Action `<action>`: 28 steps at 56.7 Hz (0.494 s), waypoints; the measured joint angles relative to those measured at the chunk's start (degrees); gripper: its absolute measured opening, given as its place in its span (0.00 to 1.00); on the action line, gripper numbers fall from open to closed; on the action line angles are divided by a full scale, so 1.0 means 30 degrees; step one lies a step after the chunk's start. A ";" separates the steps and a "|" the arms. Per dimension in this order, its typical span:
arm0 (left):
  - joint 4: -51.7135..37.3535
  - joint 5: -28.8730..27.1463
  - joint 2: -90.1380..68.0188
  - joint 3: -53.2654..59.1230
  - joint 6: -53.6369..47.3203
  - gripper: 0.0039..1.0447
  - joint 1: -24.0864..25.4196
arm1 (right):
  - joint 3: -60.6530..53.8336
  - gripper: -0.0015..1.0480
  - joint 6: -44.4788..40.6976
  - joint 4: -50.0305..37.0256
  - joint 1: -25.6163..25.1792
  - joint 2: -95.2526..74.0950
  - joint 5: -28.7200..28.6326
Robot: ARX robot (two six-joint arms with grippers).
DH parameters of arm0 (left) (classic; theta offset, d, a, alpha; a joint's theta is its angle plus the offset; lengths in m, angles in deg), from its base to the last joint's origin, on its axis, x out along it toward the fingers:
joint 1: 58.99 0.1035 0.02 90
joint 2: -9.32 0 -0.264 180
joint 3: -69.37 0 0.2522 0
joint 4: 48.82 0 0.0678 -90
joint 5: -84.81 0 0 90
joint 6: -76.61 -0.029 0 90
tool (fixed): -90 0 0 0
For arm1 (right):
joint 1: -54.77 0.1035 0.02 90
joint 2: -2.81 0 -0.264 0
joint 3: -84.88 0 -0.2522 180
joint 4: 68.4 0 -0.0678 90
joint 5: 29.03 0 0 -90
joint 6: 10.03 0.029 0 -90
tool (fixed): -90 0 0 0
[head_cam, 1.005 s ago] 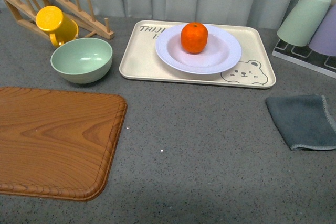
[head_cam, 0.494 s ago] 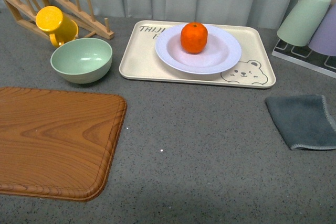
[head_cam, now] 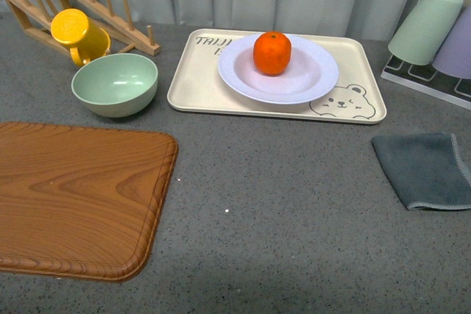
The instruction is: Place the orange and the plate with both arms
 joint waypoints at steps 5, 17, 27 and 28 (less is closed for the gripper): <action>0.0000 0.0007 -0.0007 0.0000 0.0000 0.94 0.0000 | 0.0000 0.05 -0.0015 0.0007 0.0000 0.0000 0.0007; 0.0000 0.0007 -0.0007 0.0000 0.0000 0.94 0.0000 | 0.0000 0.38 -0.0015 0.0015 0.0000 0.0022 0.0007; 0.0000 0.0007 -0.0007 0.0000 0.0000 0.94 0.0000 | 0.0000 0.76 -0.0015 0.0015 0.0000 0.0022 0.0007; 0.0000 0.0007 -0.0007 0.0000 0.0000 0.94 0.0000 | 0.0000 0.79 -0.0015 0.0015 0.0000 0.0022 0.0007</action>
